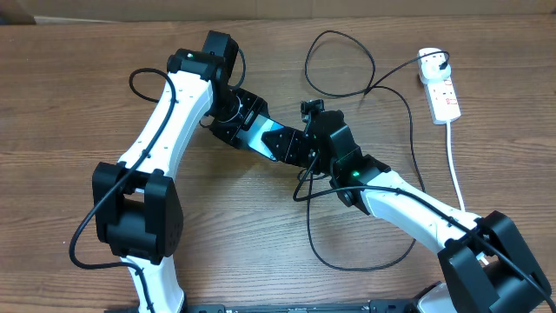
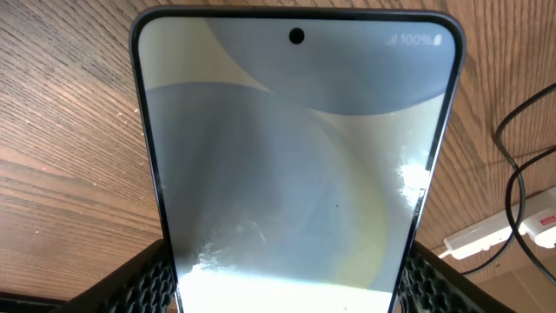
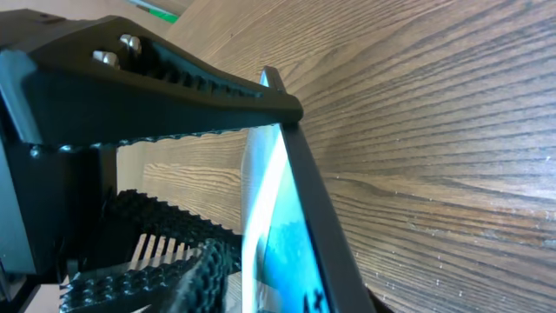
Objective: Plug charger to phone and switch on socket
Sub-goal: 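Grasp the phone's bottom edge with the right gripper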
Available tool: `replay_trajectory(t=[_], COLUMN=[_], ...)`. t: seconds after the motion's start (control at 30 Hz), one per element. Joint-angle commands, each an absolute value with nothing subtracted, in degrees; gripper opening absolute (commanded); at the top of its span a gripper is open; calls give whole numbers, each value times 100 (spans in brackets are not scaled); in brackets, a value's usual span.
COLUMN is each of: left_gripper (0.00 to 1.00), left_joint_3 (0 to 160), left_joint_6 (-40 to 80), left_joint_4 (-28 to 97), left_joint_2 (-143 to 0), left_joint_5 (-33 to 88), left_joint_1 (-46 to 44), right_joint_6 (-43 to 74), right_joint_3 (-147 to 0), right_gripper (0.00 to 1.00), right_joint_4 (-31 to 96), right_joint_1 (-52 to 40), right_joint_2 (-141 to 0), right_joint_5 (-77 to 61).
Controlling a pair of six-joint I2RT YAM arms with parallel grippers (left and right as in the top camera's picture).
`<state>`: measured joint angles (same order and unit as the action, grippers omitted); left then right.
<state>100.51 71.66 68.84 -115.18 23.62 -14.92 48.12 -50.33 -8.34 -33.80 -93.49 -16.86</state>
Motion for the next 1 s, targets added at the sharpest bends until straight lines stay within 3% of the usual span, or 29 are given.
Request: replay_trajectory(t=[0.0,0.27,0.97], left_gripper=[4,5,4], left_joint_3=[10210,10210,10210], left_joint_6=[7153,7153,7155], left_joint_4=[6897,6897,6890], left_joint_2=[-11290,-11290,-11290], left_joint_5=[2491,2493,2491], left_joint_1=[-1509,-1507,-1507], right_joint_6=[4823,4829,4954], right_joint_3=[-5026,-5026,-5026], right_gripper=[28,26,8], right_joint_4=[-867,-849,-812], right_joint_1=[-3413,-3413,-3413], right_joint_2=[-9362,-9362,-9362], right_joint_5=[-1612,-1614,-1656])
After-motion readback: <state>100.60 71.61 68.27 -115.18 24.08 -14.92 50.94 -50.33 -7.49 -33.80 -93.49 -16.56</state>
